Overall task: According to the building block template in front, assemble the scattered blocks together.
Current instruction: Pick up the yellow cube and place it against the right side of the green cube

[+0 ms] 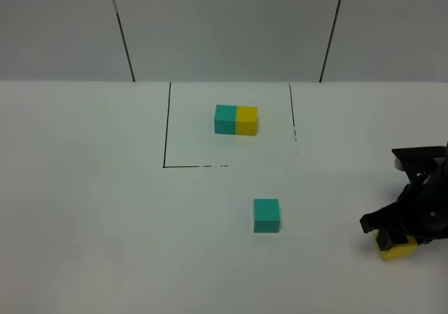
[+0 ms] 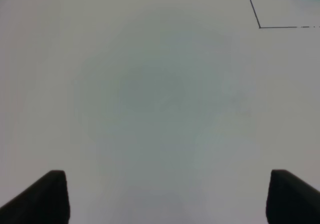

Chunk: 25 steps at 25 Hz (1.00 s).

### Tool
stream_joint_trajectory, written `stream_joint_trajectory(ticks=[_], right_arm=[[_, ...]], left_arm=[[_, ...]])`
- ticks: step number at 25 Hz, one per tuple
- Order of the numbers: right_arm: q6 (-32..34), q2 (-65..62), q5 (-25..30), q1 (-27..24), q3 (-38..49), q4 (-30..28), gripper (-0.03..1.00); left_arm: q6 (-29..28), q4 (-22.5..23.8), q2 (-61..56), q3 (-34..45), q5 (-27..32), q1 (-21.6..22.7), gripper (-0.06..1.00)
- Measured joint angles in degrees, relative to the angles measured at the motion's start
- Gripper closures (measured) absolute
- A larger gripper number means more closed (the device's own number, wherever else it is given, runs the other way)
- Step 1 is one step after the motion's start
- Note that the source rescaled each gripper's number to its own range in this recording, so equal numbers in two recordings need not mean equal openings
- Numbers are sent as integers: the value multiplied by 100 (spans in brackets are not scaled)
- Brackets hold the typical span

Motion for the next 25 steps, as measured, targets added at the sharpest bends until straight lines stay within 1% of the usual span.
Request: stream_joint_trajectory(ticks=[3, 8, 11, 17, 20, 25], right_arm=[[-510, -29, 438, 251, -549, -204, 96], [-2058, -82, 1259, 765, -1448, -503, 96], [-2509, -16, 1656, 1025, -2073, -629, 96], [-3605, 537, 2397, 1656, -3122, -1203, 96], [-3950, 893, 2531, 1870, -3410, -1259, 96], [-4080, 1356, 2350, 2021, -3499, -1353, 96]], left_arm=[[0, 0, 0, 0, -4, 0, 23], [0, 0, 0, 0, -4, 0, 23], [0, 0, 0, 0, -4, 0, 23], [0, 0, 0, 0, -4, 0, 23], [0, 0, 0, 0, -4, 0, 23], [0, 0, 0, 0, -4, 0, 23]])
